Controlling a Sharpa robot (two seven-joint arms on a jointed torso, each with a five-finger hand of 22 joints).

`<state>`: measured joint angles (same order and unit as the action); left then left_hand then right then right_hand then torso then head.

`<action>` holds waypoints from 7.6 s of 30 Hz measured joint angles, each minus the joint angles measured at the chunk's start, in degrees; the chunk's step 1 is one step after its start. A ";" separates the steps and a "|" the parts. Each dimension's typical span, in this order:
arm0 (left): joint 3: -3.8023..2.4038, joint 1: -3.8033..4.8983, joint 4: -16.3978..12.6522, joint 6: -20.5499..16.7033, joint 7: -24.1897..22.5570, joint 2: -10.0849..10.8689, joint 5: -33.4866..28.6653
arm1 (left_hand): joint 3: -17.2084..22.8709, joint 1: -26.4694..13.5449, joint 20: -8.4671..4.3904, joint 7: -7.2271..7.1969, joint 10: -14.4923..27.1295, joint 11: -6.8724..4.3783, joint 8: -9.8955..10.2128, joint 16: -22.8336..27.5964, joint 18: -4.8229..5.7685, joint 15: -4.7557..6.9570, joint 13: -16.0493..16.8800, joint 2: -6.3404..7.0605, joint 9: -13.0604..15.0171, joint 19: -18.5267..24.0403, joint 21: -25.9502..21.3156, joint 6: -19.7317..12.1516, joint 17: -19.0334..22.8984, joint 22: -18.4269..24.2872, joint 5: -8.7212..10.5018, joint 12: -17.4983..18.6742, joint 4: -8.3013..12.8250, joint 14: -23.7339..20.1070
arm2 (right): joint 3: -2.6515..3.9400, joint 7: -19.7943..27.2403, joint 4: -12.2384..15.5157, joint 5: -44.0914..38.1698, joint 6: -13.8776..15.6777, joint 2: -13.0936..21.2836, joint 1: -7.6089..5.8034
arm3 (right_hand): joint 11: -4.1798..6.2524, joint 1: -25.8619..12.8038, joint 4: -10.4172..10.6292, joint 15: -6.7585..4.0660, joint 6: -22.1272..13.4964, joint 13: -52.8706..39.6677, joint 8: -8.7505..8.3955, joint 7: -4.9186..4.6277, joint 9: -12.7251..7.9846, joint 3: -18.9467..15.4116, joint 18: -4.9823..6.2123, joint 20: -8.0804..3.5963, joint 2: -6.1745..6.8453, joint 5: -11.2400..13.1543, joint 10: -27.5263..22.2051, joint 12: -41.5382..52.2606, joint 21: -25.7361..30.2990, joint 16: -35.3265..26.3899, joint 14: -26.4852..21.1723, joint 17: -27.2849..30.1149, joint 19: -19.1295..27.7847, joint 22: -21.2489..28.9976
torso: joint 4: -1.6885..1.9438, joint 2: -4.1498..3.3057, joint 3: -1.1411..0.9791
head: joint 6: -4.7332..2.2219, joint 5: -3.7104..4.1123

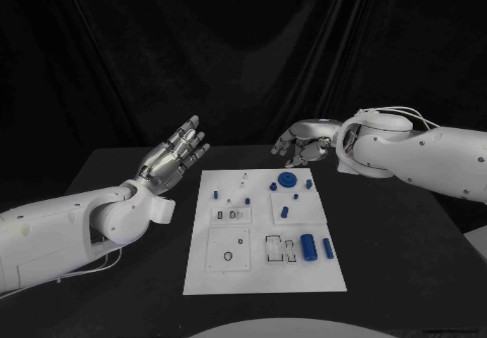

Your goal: Assemble the parts on the task board

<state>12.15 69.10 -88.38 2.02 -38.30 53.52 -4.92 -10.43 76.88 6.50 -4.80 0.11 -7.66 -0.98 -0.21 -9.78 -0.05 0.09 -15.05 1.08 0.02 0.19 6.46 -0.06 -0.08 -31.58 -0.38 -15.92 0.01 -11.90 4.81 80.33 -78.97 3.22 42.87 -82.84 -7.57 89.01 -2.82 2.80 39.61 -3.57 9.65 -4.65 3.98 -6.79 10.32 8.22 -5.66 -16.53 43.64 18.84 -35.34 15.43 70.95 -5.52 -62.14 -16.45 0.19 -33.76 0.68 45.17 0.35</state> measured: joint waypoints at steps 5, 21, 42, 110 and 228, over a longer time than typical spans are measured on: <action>-0.01 0.70 -1.57 1.22 0.54 1.37 0.33 | 0.20 0.05 0.90 0.01 -0.07 0.49 0.00 0.00 0.01 -1.21 0.00 -0.07 0.00 -0.06 0.00 0.01 -0.01 0.00 -0.04 0.00 0.20 0.01 | -0.01 -0.55 1.20 -10.03 1.67 0.95 -0.37 | 1.08 -1.21 1.07 -1.38 -2.19 0.00 -1.78 1.20 -0.27 0.43 -0.01 -1.03 0.74 1.05 0.68 -1.57 -2.06 1.94 3.96 -1.70 -2.70 -1.45 | 0.24 -2.02 0.21 | -1.01 0.64; 0.00 1.54 -3.68 3.36 1.50 3.58 0.67 | 0.51 0.55 1.49 0.52 -0.22 1.06 0.00 0.00 0.02 -1.62 -0.04 0.02 0.04 0.12 0.00 0.10 -0.03 -0.01 -0.59 0.00 0.52 0.01 | -0.02 0.66 1.67 -23.06 7.26 2.20 -0.40 | 2.94 -3.60 7.25 -4.18 11.08 -0.16 -0.45 -1.80 0.68 3.30 -1.43 -3.75 2.13 3.60 12.90 -5.59 -17.89 10.38 12.75 -11.34 -12.77 -19.74 | 0.93 -6.45 0.90 | -2.82 1.71; 0.02 1.61 -2.77 3.77 1.40 2.85 4.55 | 0.67 1.02 1.47 0.73 0.01 2.25 0.00 0.00 0.02 -1.61 -0.02 0.03 0.03 0.13 0.00 -0.11 0.01 -0.01 -0.81 0.00 0.68 0.01 | -0.03 5.82 0.13 -24.89 12.63 2.23 3.11 | 2.24 -0.98 11.61 -4.02 7.69 -0.01 -5.94 -0.12 -0.44 7.52 -2.32 -3.37 6.25 2.55 14.66 -15.08 -25.61 16.39 12.90 -17.77 -13.42 -31.15 | 2.08 -9.47 1.03 | -4.74 2.99; 0.01 1.61 -2.39 5.32 1.55 3.05 5.81 | 1.22 1.46 1.27 2.35 0.00 3.48 -0.20 0.00 0.03 -2.03 -0.01 -0.42 0.13 -0.08 0.00 0.72 -0.01 0.02 -1.78 0.00 1.55 0.01 | -0.01 6.98 -6.76 -25.02 12.76 -2.35 5.70 | 3.24 -0.81 12.94 -4.32 18.41 -0.15 -4.11 -0.76 2.02 15.66 -2.29 -3.60 8.39 0.61 19.88 -14.12 -29.05 20.11 10.93 -22.32 -12.18 -38.09 | 2.32 -9.40 1.10 | -2.78 2.17; 0.02 1.61 -2.48 5.63 2.99 2.05 5.88 | 2.40 2.58 1.69 4.09 -0.13 4.42 -1.01 0.00 0.03 -2.83 -0.01 -0.66 0.46 -0.09 0.00 2.46 -0.02 0.02 -3.32 0.00 4.00 0.01 | 0.03 5.74 -23.17 -20.53 11.41 -20.07 4.45 | 3.05 -0.75 11.90 -4.02 20.34 -0.09 -5.78 -2.30 3.34 27.75 -3.62 -3.18 12.52 5.09 22.69 -15.24 -31.99 23.20 8.98 -24.73 -11.96 -45.04 | 2.80 -9.48 1.17 | -1.57 2.82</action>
<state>12.17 70.71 -90.86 7.66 -35.30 55.58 0.96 -8.03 79.46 8.19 -0.71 -0.02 -3.23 -1.99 -0.21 -9.75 -2.87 0.09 -15.70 1.55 -0.06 0.20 8.92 -0.09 -0.06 -34.89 -0.38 -11.92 0.02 -11.87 10.55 57.16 -99.50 14.62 22.80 -78.39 -4.52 88.26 9.08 -1.22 59.96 -3.65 3.87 -6.96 7.32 20.96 6.70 5.04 6.86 -11.44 66.33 3.60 -67.33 38.63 79.93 -30.25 -74.10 -61.49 2.98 -43.23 1.85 43.60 3.17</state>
